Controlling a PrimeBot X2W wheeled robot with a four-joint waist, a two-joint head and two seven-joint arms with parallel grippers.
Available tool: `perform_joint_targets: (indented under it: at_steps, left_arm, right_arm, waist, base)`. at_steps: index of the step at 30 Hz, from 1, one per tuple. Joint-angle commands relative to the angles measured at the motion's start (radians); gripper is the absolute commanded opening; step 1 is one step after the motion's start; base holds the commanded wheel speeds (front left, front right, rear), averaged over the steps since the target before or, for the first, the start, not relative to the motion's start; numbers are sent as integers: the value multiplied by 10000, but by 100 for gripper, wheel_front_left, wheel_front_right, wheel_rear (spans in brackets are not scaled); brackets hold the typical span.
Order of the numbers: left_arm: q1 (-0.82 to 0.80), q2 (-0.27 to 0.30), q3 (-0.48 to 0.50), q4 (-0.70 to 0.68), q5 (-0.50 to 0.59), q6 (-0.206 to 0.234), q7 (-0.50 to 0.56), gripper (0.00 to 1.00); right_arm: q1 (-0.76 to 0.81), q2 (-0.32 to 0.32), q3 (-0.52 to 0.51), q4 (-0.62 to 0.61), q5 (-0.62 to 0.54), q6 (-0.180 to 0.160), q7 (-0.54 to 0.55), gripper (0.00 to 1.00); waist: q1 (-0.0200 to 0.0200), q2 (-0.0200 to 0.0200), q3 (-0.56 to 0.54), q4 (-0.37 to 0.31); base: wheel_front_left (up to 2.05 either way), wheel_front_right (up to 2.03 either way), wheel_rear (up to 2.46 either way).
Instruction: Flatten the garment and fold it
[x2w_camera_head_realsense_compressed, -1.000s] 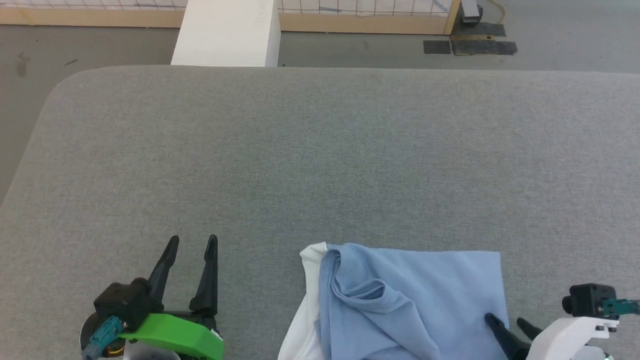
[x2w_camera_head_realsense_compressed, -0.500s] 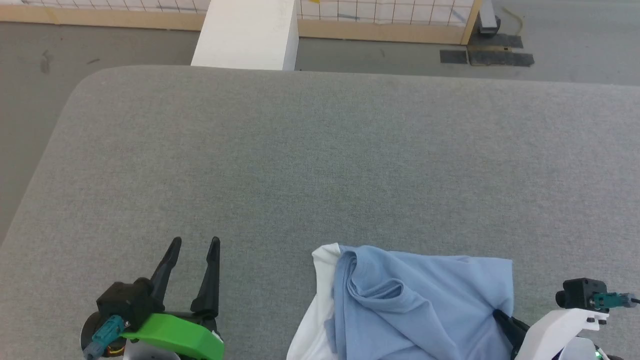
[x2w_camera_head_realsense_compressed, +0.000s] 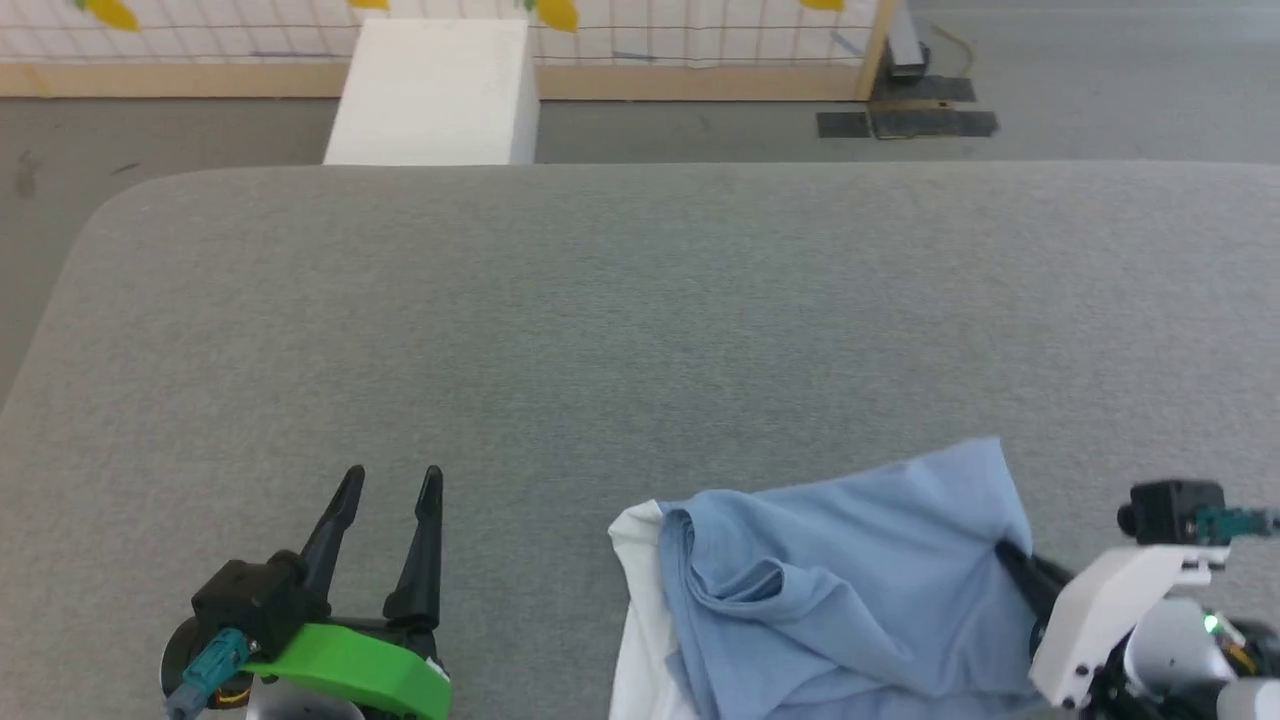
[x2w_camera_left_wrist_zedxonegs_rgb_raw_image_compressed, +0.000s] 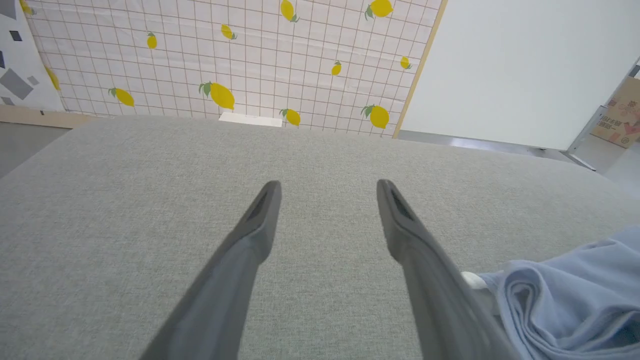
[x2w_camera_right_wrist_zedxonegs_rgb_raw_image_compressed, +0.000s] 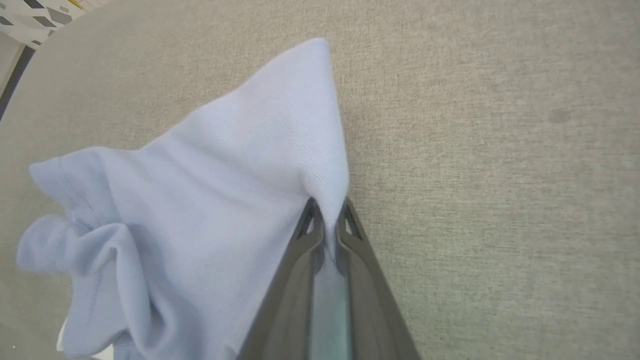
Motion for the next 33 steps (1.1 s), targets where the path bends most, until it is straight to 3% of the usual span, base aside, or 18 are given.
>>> perform_joint_targets:
  at_steps: [1, 14, 33]
  left_arm:
    - [-54, 115, -10, -58, 36, 41, 68, 100]
    - [-666, 449, 62, -651, 376, 275, 367, 100]
    - [-1670, 1515, 442, -2015, 1213, 735, 1458, 100]
  right_arm:
    - [-331, -198, 6, -72, -118, -19, 61, 0]
    - [-2598, -2223, 66, 197, -509, -19, 322, 0]
    - [-5601, -4587, 327, 2104, -791, -19, -816, 0]
  waist:
    - [0, -1, 64, -340]
    - [0, -1, 1035, -1779]
    - [0, -1, 3211, -3308]
  base:
    - [0, 0, 0]
    - [0, 0, 0]
    - [0, 0, 0]
